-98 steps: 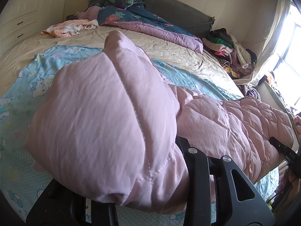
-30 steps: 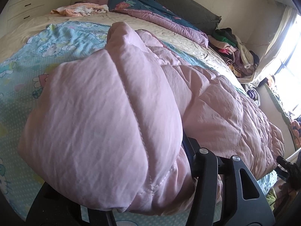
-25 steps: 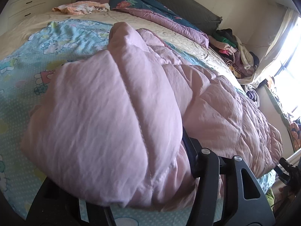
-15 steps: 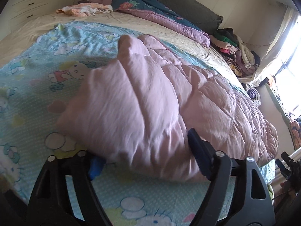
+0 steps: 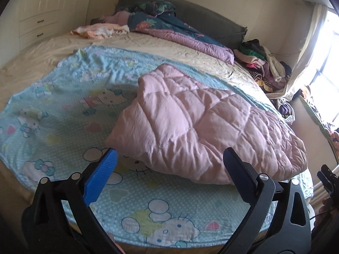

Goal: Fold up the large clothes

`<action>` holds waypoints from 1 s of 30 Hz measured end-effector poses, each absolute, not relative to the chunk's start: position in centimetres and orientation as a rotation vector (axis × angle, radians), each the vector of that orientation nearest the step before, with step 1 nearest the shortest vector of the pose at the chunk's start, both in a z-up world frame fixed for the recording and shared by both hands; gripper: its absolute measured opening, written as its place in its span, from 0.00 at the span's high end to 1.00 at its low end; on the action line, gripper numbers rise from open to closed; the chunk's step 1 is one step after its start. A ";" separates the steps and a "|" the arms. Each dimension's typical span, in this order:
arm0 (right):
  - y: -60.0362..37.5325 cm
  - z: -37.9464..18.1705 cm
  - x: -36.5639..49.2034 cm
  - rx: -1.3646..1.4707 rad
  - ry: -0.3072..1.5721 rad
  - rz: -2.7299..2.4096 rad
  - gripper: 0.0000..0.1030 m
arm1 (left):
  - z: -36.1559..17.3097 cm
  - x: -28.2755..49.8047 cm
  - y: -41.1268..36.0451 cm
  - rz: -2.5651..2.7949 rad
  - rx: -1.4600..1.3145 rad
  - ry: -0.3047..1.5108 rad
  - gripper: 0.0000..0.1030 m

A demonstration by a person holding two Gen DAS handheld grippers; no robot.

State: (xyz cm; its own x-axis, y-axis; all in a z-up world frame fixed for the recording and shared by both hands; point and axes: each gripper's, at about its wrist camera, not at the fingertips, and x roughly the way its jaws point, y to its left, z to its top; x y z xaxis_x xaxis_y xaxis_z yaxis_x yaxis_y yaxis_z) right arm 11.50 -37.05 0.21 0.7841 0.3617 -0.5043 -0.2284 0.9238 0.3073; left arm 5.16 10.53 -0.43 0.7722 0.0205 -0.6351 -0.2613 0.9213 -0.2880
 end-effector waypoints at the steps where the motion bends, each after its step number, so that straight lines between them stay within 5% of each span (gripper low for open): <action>1: -36.9 0.5 11.2 0.230 0.580 0.323 0.04 | 0.0 4.7 10.2 0.155 -0.364 0.663 0.09; 18: -32.9 4.7 4.5 0.080 0.413 0.425 0.04 | 3.8 0.7 3.2 0.063 -0.231 0.541 0.09; 30: -29.9 1.7 2.6 0.022 0.477 0.451 0.04 | 1.8 0.2 -1.5 -0.014 -0.183 0.573 0.09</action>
